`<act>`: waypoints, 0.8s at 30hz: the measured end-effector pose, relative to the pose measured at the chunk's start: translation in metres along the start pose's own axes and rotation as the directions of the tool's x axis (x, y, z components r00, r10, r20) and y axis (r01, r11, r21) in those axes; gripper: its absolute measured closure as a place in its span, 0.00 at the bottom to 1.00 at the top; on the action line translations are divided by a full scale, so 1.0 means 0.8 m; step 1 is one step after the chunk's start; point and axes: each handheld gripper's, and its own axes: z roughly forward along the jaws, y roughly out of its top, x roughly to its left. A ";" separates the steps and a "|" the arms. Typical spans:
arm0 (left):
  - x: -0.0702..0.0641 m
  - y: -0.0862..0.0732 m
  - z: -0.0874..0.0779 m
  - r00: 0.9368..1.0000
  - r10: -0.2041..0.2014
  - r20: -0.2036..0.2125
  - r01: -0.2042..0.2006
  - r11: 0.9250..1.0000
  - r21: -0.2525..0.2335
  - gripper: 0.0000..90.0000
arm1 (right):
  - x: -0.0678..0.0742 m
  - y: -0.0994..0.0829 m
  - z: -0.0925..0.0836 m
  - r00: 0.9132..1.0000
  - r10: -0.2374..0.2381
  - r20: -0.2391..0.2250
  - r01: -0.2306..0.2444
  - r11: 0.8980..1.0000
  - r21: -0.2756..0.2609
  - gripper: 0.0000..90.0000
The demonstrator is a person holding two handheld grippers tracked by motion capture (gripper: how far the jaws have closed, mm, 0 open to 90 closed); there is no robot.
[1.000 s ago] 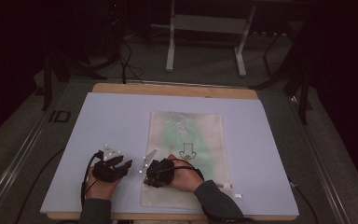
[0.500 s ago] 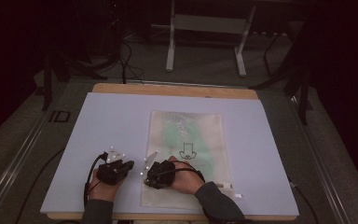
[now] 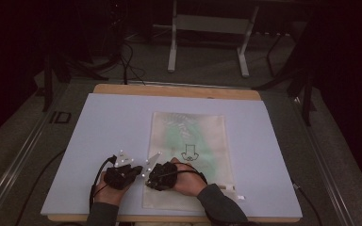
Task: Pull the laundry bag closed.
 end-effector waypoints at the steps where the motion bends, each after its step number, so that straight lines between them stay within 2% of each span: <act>1: -0.001 0.000 0.001 1.000 0.000 0.003 0.000 1.000 0.000 0.99 | 0.001 0.000 0.000 1.000 0.004 0.000 -0.004 1.000 0.003 0.91; 7: -0.005 0.002 0.004 0.999 -0.005 0.042 0.005 1.000 -0.006 0.99 | 0.003 0.001 0.000 1.000 -0.002 0.011 0.002 1.000 0.008 0.91; 14: -0.012 0.003 0.010 0.998 0.012 0.059 -0.012 1.000 0.008 0.99 | 0.004 0.001 0.000 1.000 -0.007 0.013 0.007 1.000 0.007 0.91; 20: -0.018 0.004 0.016 0.996 0.027 0.079 -0.030 0.999 0.034 0.98 | 0.003 0.000 0.000 1.000 -0.019 0.016 0.019 1.000 0.001 0.91; 24: -0.021 0.004 0.019 0.996 0.043 0.077 -0.048 0.997 0.064 0.98 | 0.004 0.000 -0.001 1.000 -0.005 0.013 0.005 1.000 0.006 0.91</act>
